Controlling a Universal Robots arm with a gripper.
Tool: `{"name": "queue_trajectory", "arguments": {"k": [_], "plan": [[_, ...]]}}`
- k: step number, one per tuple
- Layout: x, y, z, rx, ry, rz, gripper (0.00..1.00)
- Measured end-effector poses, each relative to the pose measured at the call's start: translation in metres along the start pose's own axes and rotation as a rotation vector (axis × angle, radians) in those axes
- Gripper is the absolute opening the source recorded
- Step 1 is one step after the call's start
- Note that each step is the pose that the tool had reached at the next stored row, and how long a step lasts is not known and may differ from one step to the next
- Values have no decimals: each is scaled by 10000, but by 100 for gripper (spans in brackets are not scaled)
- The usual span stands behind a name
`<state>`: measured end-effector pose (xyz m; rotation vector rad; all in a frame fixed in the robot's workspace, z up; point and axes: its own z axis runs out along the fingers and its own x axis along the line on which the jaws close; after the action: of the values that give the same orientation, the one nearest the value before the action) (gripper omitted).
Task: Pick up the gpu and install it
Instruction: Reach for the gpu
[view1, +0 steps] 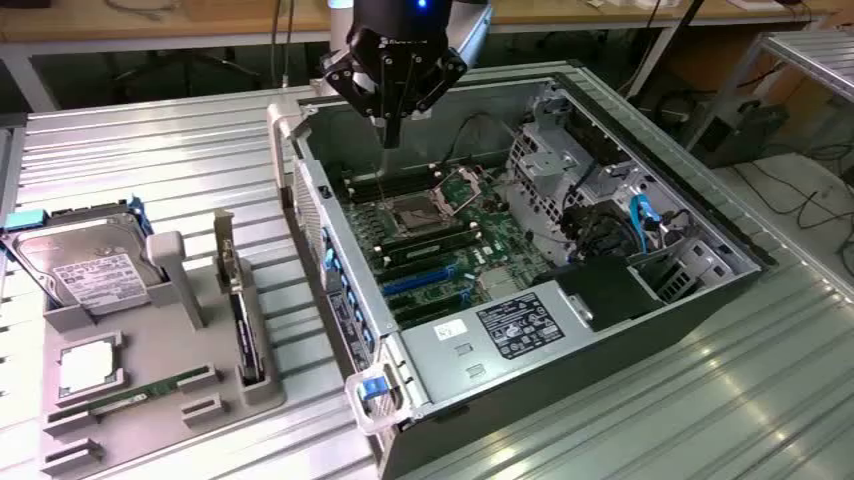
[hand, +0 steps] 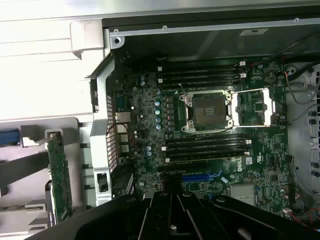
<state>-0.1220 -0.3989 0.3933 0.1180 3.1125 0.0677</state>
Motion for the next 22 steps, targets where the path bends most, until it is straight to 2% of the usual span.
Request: {"name": "queue_trajectory", "arguments": {"k": [5, 8, 14, 17, 22], "plan": [[0, 0, 0, 0, 0, 0, 11], [45, -8, -2, 1, 0, 0, 11], [292, -97, -5, -1, -1, -1, 11], [485, -172, -9, -1, -1, -1, 11], [680, -253, -11, 0, -1, 0, 11]]}}
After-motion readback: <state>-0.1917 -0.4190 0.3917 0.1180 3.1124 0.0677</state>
